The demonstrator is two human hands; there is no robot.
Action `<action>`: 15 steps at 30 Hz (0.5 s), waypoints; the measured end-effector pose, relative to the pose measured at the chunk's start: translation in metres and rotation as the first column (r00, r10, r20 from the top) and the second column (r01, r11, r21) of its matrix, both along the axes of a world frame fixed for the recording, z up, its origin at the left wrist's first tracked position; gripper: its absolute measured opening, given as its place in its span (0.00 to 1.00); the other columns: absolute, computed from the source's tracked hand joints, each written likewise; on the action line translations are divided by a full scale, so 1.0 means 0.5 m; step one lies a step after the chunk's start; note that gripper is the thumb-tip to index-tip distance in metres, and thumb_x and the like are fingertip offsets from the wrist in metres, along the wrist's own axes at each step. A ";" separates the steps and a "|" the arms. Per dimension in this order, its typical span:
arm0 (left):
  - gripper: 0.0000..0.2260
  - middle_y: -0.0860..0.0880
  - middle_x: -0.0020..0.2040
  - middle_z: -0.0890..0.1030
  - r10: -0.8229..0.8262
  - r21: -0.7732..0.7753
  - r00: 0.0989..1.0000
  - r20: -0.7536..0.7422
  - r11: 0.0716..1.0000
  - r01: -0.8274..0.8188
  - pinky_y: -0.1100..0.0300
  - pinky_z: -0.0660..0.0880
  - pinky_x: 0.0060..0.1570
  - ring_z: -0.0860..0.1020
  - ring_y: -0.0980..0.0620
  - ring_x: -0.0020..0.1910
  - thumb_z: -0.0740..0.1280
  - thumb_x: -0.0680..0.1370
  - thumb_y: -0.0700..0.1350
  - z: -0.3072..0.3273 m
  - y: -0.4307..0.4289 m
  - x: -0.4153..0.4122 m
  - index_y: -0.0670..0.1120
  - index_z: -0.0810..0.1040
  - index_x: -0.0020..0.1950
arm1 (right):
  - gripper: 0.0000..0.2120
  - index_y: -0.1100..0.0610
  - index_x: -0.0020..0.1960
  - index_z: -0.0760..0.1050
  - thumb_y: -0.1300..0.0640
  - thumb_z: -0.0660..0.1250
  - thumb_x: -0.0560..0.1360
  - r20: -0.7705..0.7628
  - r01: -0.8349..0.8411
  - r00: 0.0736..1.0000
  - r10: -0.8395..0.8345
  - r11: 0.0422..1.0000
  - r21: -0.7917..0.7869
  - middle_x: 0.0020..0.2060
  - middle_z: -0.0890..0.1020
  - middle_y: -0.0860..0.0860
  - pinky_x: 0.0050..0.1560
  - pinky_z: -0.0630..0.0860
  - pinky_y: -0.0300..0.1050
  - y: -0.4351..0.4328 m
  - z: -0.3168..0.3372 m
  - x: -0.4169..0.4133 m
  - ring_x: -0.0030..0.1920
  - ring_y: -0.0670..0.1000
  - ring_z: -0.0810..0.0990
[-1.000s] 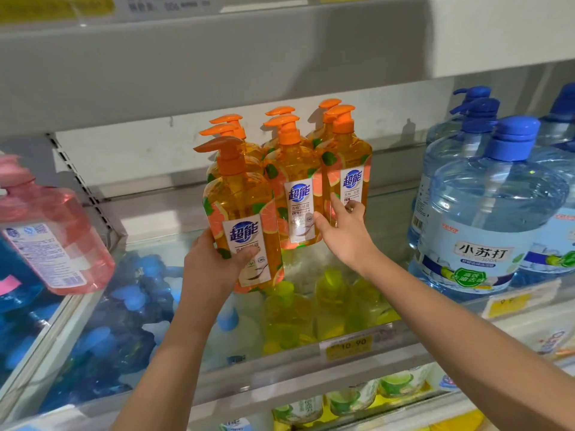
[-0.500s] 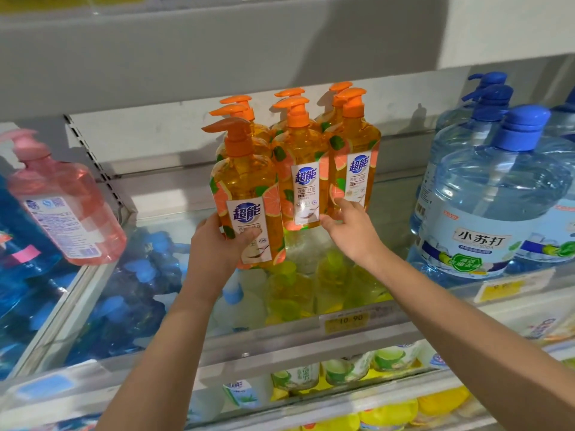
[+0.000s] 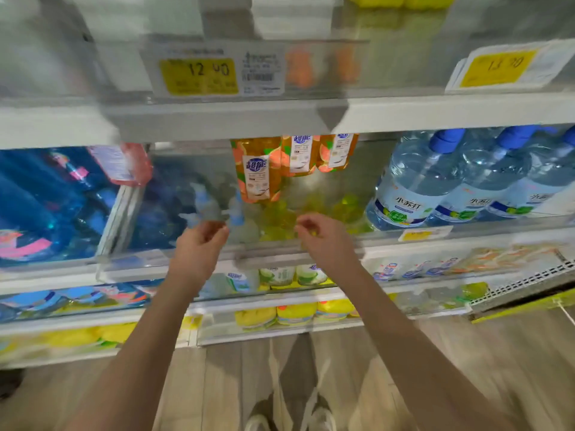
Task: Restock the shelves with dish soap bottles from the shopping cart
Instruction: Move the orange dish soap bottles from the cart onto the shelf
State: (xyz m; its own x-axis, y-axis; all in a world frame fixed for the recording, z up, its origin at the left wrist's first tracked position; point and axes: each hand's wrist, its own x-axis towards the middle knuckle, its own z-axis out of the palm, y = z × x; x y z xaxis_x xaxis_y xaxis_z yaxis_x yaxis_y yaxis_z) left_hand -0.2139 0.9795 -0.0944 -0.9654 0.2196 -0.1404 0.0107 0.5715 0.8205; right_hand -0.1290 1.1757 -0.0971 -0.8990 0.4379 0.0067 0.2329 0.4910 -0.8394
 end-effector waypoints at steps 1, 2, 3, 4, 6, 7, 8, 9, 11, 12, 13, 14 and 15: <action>0.10 0.46 0.46 0.81 0.007 0.005 0.999 0.041 1.000 -0.007 0.55 0.73 0.53 0.79 0.45 0.50 0.65 0.79 0.45 0.004 -0.025 0.027 0.42 0.80 0.56 | 0.08 0.60 0.53 0.80 0.61 0.66 0.76 0.014 -0.010 1.000 0.010 0.999 -0.036 0.41 0.80 0.49 0.45 0.71 0.40 -0.024 0.005 0.026 0.41 0.45 0.77; 0.08 0.45 0.46 0.81 0.023 0.010 0.996 0.084 1.000 -0.024 0.52 0.74 0.55 0.80 0.44 0.50 0.66 0.78 0.44 0.007 -0.050 0.055 0.43 0.80 0.54 | 0.07 0.60 0.52 0.80 0.62 0.66 0.76 0.025 -0.013 1.000 0.015 0.997 -0.079 0.38 0.79 0.48 0.43 0.70 0.40 -0.049 0.009 0.050 0.38 0.44 0.75; 0.06 0.45 0.46 0.81 0.045 0.008 0.991 0.126 0.999 -0.046 0.50 0.74 0.56 0.80 0.43 0.50 0.66 0.78 0.44 0.010 -0.074 0.086 0.45 0.80 0.53 | 0.07 0.61 0.51 0.81 0.63 0.66 0.76 0.045 -0.013 0.999 0.019 0.992 -0.124 0.36 0.79 0.47 0.43 0.70 0.41 -0.075 0.009 0.073 0.37 0.45 0.75; 0.05 0.45 0.46 0.82 0.070 -0.007 0.985 0.160 0.998 -0.070 0.49 0.74 0.56 0.80 0.43 0.51 0.67 0.78 0.44 0.010 -0.097 0.116 0.46 0.80 0.52 | 0.07 0.61 0.50 0.81 0.64 0.66 0.75 0.073 -0.023 0.997 0.034 0.988 -0.154 0.37 0.80 0.49 0.45 0.72 0.42 -0.100 0.007 0.092 0.39 0.47 0.77; 0.06 0.43 0.46 0.82 0.130 -0.040 0.968 0.214 0.992 -0.124 0.53 0.72 0.53 0.79 0.43 0.50 0.66 0.78 0.43 0.008 -0.138 0.178 0.43 0.81 0.51 | 0.06 0.64 0.48 0.81 0.67 0.66 0.75 0.110 -0.110 0.985 0.130 0.979 -0.168 0.39 0.82 0.55 0.46 0.73 0.39 -0.152 0.000 0.124 0.40 0.48 0.79; 0.07 0.42 0.46 0.82 0.171 -0.052 0.955 0.243 0.985 -0.163 0.54 0.72 0.50 0.79 0.44 0.49 0.66 0.78 0.43 0.009 -0.157 0.209 0.41 0.81 0.51 | 0.05 0.66 0.47 0.81 0.68 0.67 0.74 0.110 -0.163 0.977 0.185 0.969 -0.183 0.39 0.83 0.58 0.44 0.72 0.35 -0.177 -0.009 0.135 0.38 0.44 0.79; 0.08 0.42 0.45 0.81 0.219 -0.062 0.935 0.277 0.976 -0.210 0.56 0.70 0.46 0.78 0.45 0.47 0.65 0.79 0.43 0.011 -0.176 0.239 0.41 0.80 0.51 | 0.04 0.67 0.47 0.81 0.68 0.67 0.74 0.118 -0.200 0.967 0.226 0.958 -0.204 0.40 0.83 0.60 0.43 0.71 0.31 -0.202 -0.015 0.144 0.36 0.40 0.78; 0.08 0.43 0.43 0.80 0.267 -0.073 0.914 0.305 0.964 -0.257 0.56 0.69 0.43 0.77 0.47 0.45 0.64 0.79 0.44 0.013 -0.195 0.267 0.41 0.80 0.49 | 0.04 0.66 0.47 0.81 0.67 0.68 0.74 0.150 -0.226 0.954 0.260 0.951 -0.213 0.41 0.84 0.60 0.43 0.70 0.32 -0.227 -0.022 0.150 0.37 0.40 0.77; 0.09 0.44 0.39 0.79 0.359 -0.120 0.870 0.336 0.933 -0.339 0.57 0.67 0.39 0.75 0.49 0.40 0.63 0.79 0.45 0.010 -0.239 0.316 0.41 0.79 0.45 | 0.06 0.62 0.47 0.82 0.62 0.67 0.75 0.258 -0.289 0.905 0.339 0.933 -0.213 0.44 0.84 0.57 0.46 0.72 0.40 -0.278 -0.033 0.161 0.42 0.46 0.78; 0.10 0.45 0.37 0.78 0.414 -0.146 0.839 0.353 0.910 -0.387 0.57 0.66 0.37 0.74 0.49 0.38 0.63 0.79 0.46 0.005 -0.263 0.339 0.42 0.78 0.42 | 0.07 0.61 0.47 0.81 0.60 0.66 0.75 0.315 -0.338 0.865 0.390 0.918 -0.209 0.44 0.84 0.56 0.46 0.72 0.43 -0.302 -0.042 0.166 0.44 0.49 0.79; 0.10 0.46 0.37 0.78 0.468 -0.170 0.803 0.368 0.883 -0.437 0.58 0.66 0.37 0.74 0.49 0.38 0.63 0.79 0.46 -0.002 -0.288 0.363 0.44 0.76 0.40 | 0.07 0.61 0.47 0.81 0.59 0.65 0.75 0.358 -0.401 0.823 0.442 0.897 -0.187 0.45 0.84 0.57 0.46 0.72 0.44 -0.325 -0.050 0.170 0.46 0.52 0.79; 0.10 0.46 0.37 0.78 0.524 -0.202 0.760 0.385 0.851 -0.484 0.58 0.66 0.37 0.74 0.49 0.38 0.63 0.79 0.47 -0.009 -0.315 0.387 0.45 0.76 0.40 | 0.08 0.61 0.47 0.81 0.59 0.65 0.75 0.392 -0.471 0.778 0.492 0.869 -0.156 0.45 0.84 0.58 0.46 0.71 0.45 -0.348 -0.058 0.171 0.48 0.54 0.80; 0.09 0.46 0.38 0.78 0.574 -0.237 0.715 0.399 0.818 -0.525 0.60 0.66 0.38 0.75 0.48 0.40 0.62 0.79 0.48 -0.016 -0.341 0.412 0.46 0.76 0.42 | 0.08 0.62 0.46 0.81 0.59 0.65 0.75 0.419 -0.539 0.730 0.540 0.832 -0.132 0.45 0.83 0.59 0.46 0.71 0.46 -0.371 -0.067 0.170 0.48 0.56 0.80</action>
